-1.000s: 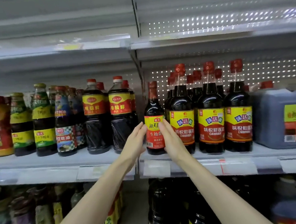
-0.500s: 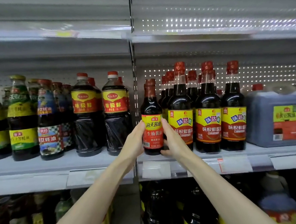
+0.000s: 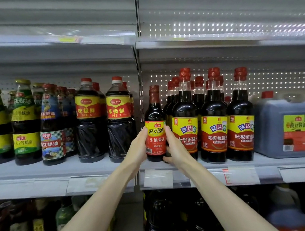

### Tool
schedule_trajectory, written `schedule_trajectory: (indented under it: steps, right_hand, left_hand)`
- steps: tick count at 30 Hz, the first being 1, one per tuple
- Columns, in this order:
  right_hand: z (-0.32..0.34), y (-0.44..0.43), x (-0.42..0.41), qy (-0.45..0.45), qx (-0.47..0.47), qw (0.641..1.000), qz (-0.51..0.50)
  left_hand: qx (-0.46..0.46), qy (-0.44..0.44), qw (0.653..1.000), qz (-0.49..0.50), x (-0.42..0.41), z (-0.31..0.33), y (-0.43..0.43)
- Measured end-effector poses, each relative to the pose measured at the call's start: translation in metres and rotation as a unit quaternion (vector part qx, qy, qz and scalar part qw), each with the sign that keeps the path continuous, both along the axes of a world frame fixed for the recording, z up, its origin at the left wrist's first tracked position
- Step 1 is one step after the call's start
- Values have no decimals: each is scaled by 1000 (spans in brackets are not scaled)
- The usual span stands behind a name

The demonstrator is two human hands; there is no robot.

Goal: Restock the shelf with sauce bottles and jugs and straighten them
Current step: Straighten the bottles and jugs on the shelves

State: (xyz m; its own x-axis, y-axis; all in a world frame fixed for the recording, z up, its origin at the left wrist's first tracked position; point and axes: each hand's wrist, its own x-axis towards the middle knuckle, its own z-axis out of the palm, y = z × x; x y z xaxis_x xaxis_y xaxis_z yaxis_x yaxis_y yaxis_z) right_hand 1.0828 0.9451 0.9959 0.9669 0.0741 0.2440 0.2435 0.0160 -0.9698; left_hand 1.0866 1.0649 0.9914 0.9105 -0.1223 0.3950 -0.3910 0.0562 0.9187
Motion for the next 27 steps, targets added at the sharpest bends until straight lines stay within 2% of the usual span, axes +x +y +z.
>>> schedule_trajectory:
  steps: [27]
  right_hand:
    - [-3, 2, 15, -57, 6, 998, 3]
  left_hand:
    - [-24, 33, 999, -6, 24, -1, -10]
